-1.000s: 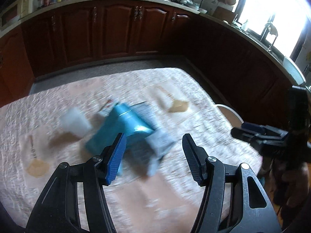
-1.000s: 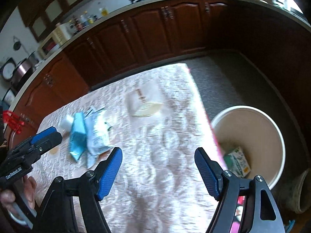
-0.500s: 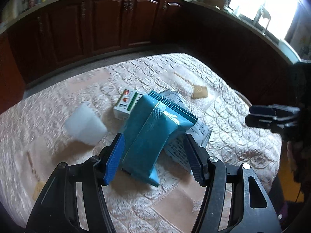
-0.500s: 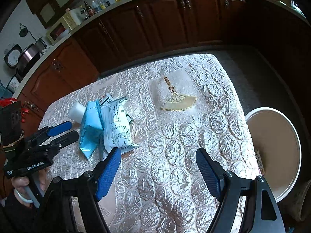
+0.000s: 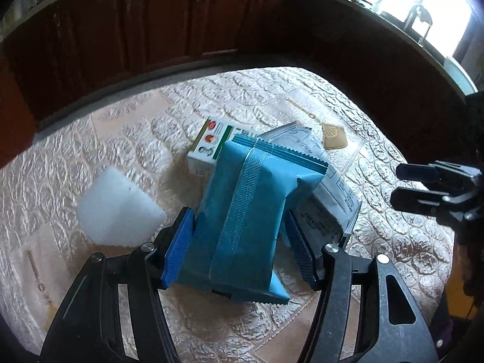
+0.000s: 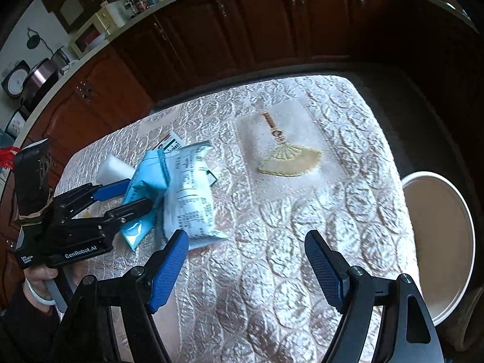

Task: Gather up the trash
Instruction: 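Grasp the blue packet with the left gripper while the right gripper grasps the white-grey packet, then carry the blue and white-grey packets over the white bucket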

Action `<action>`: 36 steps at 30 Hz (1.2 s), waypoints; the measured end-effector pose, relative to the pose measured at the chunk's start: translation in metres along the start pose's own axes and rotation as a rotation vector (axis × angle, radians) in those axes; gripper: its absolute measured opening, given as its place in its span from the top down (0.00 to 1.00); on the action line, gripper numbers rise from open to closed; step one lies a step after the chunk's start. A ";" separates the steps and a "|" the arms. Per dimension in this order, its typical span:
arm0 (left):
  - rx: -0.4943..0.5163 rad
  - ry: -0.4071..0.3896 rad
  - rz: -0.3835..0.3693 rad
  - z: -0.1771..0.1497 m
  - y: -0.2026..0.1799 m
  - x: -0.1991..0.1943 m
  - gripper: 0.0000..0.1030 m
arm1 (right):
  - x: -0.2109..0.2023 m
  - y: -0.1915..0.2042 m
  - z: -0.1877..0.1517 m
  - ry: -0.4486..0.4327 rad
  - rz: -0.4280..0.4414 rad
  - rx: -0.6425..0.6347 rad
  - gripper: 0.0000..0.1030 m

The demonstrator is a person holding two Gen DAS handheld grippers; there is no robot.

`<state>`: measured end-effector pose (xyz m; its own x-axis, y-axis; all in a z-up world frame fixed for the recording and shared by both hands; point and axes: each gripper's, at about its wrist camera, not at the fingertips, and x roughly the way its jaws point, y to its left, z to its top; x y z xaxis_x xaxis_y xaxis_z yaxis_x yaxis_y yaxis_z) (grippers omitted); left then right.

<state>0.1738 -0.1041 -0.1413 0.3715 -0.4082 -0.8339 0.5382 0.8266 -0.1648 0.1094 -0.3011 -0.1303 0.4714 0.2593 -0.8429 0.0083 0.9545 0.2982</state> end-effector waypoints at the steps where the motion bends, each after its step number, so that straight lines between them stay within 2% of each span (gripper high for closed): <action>1: -0.017 0.003 -0.002 0.000 0.001 0.000 0.54 | 0.002 0.003 0.001 0.001 0.002 -0.007 0.25; 8: -0.181 -0.015 -0.054 -0.015 0.024 -0.029 0.60 | 0.019 0.023 0.010 0.008 0.028 -0.076 0.25; 12: -0.189 -0.037 -0.059 -0.024 0.024 -0.050 0.60 | 0.036 0.039 0.022 0.008 0.034 -0.144 0.19; 16: -0.201 -0.066 -0.045 -0.031 0.022 -0.069 0.60 | 0.058 0.051 0.029 0.023 0.044 -0.185 0.20; 17: -0.205 -0.072 -0.043 -0.033 0.023 -0.073 0.60 | 0.066 0.052 0.030 0.044 0.045 -0.183 0.23; 18: -0.209 -0.077 -0.039 -0.034 0.024 -0.078 0.60 | 0.073 0.051 0.030 0.070 0.055 -0.170 0.40; 19: -0.209 -0.080 -0.033 -0.034 0.024 -0.080 0.60 | 0.076 0.049 0.028 0.084 0.078 -0.147 0.53; 22: -0.204 -0.088 -0.015 -0.038 0.023 -0.086 0.60 | 0.065 0.043 0.020 0.046 0.124 -0.124 0.55; 27: -0.216 -0.095 -0.004 -0.039 0.012 -0.086 0.60 | 0.028 0.035 0.009 -0.018 0.143 -0.128 0.57; 36: -0.179 -0.120 -0.015 -0.025 -0.032 -0.086 0.60 | -0.030 0.009 -0.006 -0.113 0.123 -0.087 0.57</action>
<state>0.1058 -0.0853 -0.0778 0.4573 -0.4555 -0.7638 0.4056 0.8712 -0.2766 0.0897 -0.2993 -0.1051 0.5602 0.3614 -0.7453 -0.1298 0.9270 0.3519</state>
